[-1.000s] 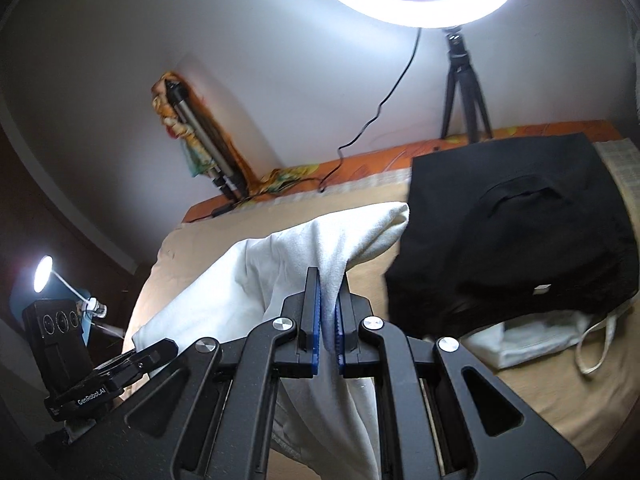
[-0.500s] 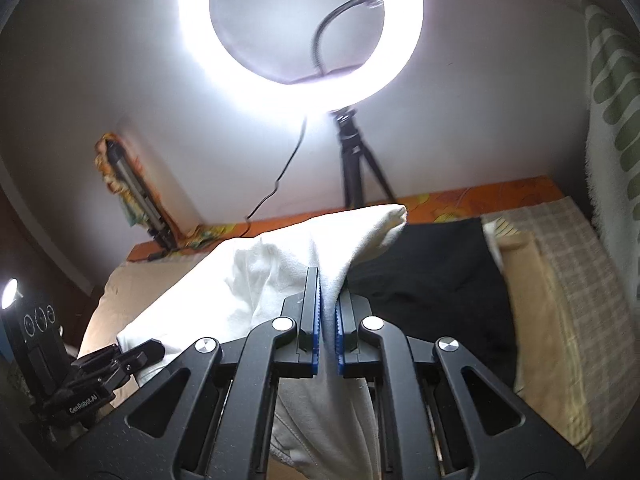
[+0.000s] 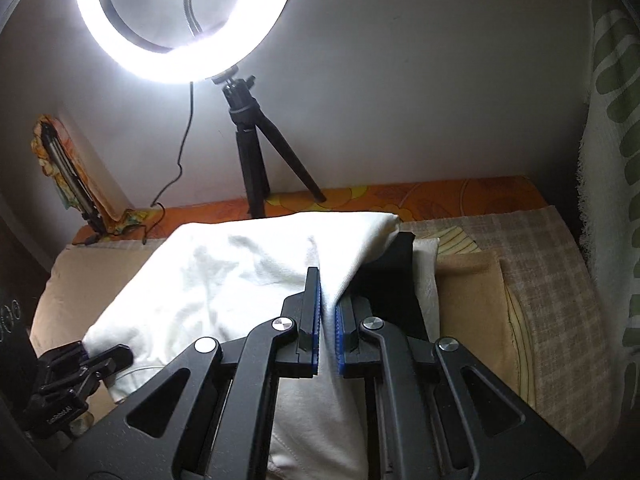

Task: Fold small clothes
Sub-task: 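Carry the folded shirt with both grippers and lay it on the black bag, then open both grippers and pull them back from the folded shirt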

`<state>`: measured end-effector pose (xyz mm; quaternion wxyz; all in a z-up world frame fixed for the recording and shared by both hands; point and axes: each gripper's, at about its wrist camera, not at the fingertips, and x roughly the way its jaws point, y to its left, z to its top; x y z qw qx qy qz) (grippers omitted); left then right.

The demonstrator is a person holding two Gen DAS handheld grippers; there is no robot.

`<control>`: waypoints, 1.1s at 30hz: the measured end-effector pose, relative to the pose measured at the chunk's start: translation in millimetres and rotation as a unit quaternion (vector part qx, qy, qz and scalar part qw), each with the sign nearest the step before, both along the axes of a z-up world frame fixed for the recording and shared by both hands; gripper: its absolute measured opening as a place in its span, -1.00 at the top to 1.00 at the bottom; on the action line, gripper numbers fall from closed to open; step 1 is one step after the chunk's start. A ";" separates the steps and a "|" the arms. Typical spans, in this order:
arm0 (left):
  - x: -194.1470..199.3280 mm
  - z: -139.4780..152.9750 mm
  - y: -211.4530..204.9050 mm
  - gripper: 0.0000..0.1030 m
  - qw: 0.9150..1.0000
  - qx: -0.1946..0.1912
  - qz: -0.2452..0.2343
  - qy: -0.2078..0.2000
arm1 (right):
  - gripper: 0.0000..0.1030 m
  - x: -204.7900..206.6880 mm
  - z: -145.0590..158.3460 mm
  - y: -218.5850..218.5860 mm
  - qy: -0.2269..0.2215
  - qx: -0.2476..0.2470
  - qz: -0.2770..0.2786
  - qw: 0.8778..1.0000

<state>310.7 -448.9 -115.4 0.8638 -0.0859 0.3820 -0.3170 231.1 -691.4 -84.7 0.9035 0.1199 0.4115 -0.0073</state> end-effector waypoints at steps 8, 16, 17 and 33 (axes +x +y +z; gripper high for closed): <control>-4.9 -17.8 18.2 0.56 0.999 0.028 0.015 0.041 | 0.50 2.3 -17.4 -9.7 0.025 -0.041 -0.055 0.997; -23.0 -12.7 27.4 0.40 0.998 0.057 0.015 0.033 | 0.30 -15.9 2.2 0.1 0.008 -0.056 -0.075 0.996; -26.3 -9.4 29.0 0.40 0.998 0.058 0.014 0.030 | 0.30 -18.8 7.2 4.6 0.005 -0.057 -0.075 0.996; -87.8 67.1 52.8 0.39 0.994 0.094 0.016 -0.060 | 0.30 -85.1 78.5 54.9 -0.035 -0.086 -0.091 0.992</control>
